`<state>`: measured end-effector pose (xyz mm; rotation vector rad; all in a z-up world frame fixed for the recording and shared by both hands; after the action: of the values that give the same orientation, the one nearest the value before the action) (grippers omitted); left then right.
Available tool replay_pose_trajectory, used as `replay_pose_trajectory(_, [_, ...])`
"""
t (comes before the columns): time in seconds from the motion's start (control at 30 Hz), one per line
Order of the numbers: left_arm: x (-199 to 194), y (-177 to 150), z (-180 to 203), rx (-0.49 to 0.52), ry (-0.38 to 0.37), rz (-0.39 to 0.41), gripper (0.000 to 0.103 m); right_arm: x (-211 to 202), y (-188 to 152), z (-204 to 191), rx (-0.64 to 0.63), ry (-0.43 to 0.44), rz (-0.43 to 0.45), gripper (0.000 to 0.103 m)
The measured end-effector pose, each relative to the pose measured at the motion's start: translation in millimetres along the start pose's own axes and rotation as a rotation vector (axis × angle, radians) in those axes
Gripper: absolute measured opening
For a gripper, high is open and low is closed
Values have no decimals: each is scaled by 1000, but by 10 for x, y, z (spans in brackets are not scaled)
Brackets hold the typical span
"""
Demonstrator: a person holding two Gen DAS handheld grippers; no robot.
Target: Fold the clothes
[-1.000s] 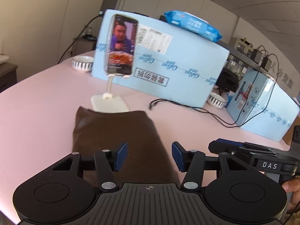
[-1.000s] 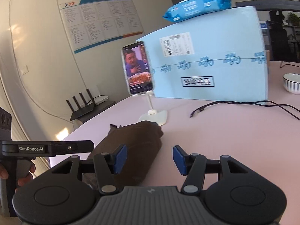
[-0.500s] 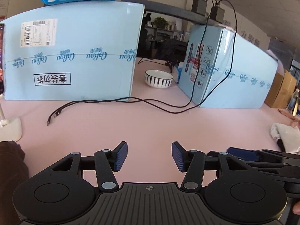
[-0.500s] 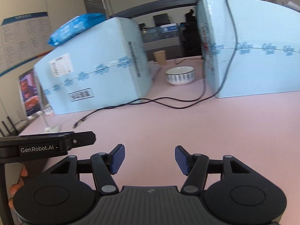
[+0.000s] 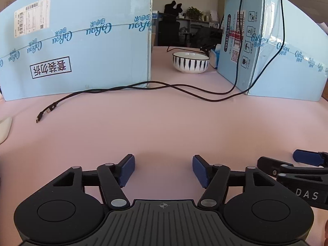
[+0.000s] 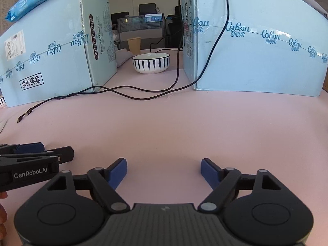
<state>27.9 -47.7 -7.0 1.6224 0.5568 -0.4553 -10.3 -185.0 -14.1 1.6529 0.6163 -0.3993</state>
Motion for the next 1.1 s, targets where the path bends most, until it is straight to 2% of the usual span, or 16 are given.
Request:
replay_pose_trajectory(0.13, [64,48,36,-31,24,-10,79,63,51,23,17,-15,2,93])
replay_pose_trajectory(0.23, [133,83,78,-33,49,-19,86,94,83,51,32,-55,8,94])
replay_pose_trajectory(0.3, [191,116,97,-37,67,-29,94,115,103,80,43,-79,10,98])
replay_pose_trajectory(0.4, [254,148,97,-43,82,-42,100,153,129,141,62,-95,6,102])
replay_pose_trajectory(0.6, [253,142,94,-44,105,-44,103,166,132,171,66,-84,5,103])
replay_pose_trajectory(1.1, [260,136,102,-40,116,-47,103,168,128,159,63,-87,1,103])
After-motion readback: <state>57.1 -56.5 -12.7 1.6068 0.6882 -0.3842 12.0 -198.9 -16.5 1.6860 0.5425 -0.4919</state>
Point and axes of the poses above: each gripper's, at about its wrist camera, not at the fingertips, and x roughly the way its jaws point, z to its right, y to its top, the point moved 2 cm from there along x, roughly the way its jaws point, and after that the axes turned 14 degrees about y, right-handed, at the moved point
